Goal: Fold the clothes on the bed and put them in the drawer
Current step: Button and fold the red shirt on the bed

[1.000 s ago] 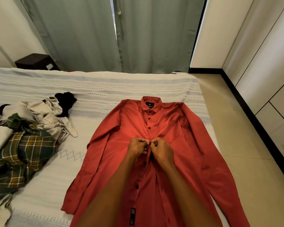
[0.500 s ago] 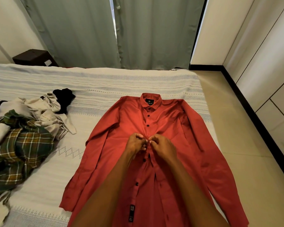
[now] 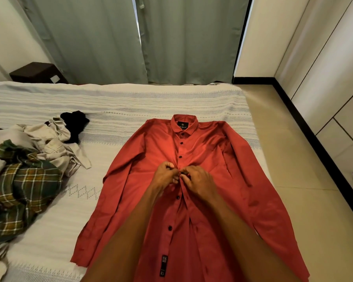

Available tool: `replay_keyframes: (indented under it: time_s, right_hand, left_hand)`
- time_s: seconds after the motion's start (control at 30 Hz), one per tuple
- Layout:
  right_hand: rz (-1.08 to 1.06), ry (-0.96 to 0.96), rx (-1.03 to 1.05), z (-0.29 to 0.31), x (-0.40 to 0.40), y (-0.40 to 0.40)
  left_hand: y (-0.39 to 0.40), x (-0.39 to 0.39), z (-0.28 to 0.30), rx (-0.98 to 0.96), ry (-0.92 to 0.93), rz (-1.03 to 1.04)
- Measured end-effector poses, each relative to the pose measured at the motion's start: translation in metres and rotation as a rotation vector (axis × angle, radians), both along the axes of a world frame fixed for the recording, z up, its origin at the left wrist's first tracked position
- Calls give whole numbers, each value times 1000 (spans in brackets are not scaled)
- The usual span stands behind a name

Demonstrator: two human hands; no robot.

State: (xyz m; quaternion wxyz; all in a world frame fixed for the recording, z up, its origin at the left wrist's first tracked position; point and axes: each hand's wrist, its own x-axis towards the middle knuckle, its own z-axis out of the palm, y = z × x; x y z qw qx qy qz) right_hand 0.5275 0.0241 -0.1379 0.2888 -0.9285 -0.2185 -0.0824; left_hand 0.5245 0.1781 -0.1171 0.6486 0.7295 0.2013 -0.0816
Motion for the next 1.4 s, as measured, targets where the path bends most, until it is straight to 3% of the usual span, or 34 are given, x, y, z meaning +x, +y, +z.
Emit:
replay_keyframes:
  time_s: [0.13,0.3,0.47,0.57,0.67,0.83,1.03,1.13,1.2,1.3,1.4]
  right_hand:
    - [5,5,37,-2,-1,1]
    - [-30,141,230,-11,1,-5]
    - [-101,186,219,-11,-11,-5]
    - [-193,185,136,-9,-25,-7]
    - [-265,179,35,-1,-50,-6]
    - [-262,158,-303,-3,-86,-4]
    - [-356,110,-349,5,-92,-7]
    - [-347,33,-361,4,-97,-15]
    - [-322,46,-340,8,-97,-21]
    - [-307,203,-211,27,-93,-19]
    - [-300,387,-56,45,-90,-11]
  left_hand:
    - [-3,-7,-2,11,-53,6]
    - [-7,-12,-5,-5,-70,52]
    - [-7,-28,-8,321,-171,76]
    - [-6,-44,-8,466,-235,32]
    - [-6,-60,-10,539,-171,-33]
    - [-7,-88,-21,695,-54,-297]
    - [-15,-97,-25,944,-83,-329]
    - [-17,-95,-25,903,-106,-295]
    - [-18,-96,-22,760,-162,-241]
    - [-18,-104,-12,539,-214,-170]
    - [-19,-103,-1,416,-137,-105]
